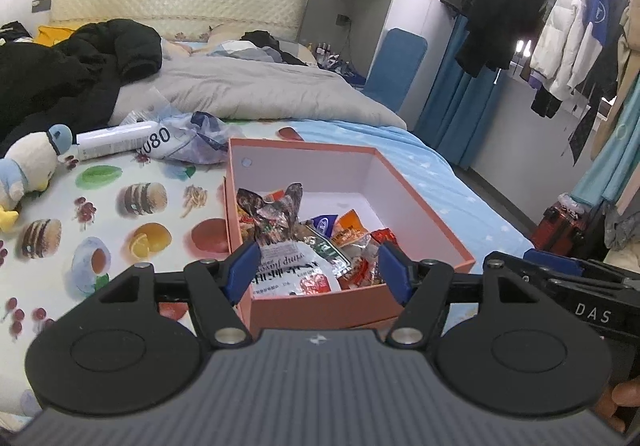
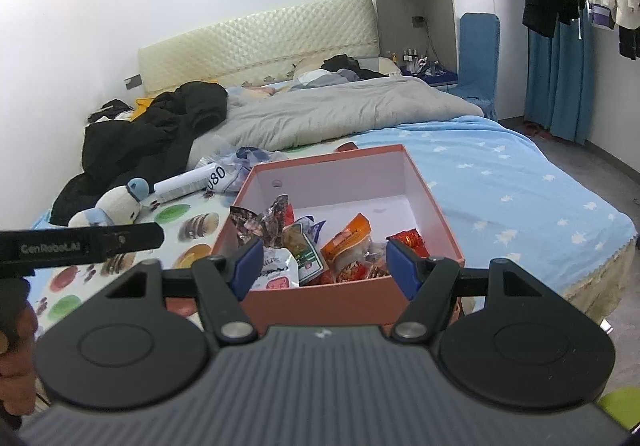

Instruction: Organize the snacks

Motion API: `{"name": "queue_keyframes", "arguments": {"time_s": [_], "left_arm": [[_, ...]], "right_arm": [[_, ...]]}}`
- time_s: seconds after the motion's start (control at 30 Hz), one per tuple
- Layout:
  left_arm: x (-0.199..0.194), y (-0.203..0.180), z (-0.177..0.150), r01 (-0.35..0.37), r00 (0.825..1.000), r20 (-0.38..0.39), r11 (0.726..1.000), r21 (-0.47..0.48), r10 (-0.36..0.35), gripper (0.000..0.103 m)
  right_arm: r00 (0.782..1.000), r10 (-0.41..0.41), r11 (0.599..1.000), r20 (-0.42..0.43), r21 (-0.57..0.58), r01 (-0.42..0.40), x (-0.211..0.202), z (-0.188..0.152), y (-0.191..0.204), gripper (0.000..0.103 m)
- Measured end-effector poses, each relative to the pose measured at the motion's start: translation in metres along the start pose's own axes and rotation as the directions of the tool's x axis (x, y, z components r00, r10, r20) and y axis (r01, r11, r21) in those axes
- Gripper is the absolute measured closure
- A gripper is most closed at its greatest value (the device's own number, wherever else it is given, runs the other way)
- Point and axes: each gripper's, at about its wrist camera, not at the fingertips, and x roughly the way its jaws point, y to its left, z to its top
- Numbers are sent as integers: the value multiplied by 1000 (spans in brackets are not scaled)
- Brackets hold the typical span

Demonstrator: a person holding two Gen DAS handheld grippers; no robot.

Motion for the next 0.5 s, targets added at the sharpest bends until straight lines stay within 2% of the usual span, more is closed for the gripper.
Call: {"name": "queue_keyframes", "arguments": {"time_s": [0.03,0.1,0.23,0.4,0.43,0.47,0.5], "left_arm": [[0,0,-2,-2,1000,2,1000,0,2,24],[1,2,-4,-28,1000,-1,1000,-5,28,9],[5,8,-6,-88,996,-13,996,-19,87,4],[9,18,-8,-86,996,-32,995,-59,84,2],[9,19,-8,-86,996,-34,995,-57,84,2],[10,19,-8,-87,996,-35,995,-52,86,2],[10,18,-9,-88,996,-37,995,-46,86,2]], "right_arm": [[1000,-1,1000,0,2,1,-1,-1,-1,33],[1000,-2,1000,0,4,2,-2,-2,-1,33],[1000,17,1000,-11,14,-17,0,-4,-4,33],[1000,14,1000,-7,7,-14,1,-5,-7,33],[1000,7,1000,-5,2,-7,1,-4,-7,30],[1000,-8,1000,-2,0,8,2,-4,-8,14],[1000,-19,1000,3,2,19,3,-4,-8,6]]}}
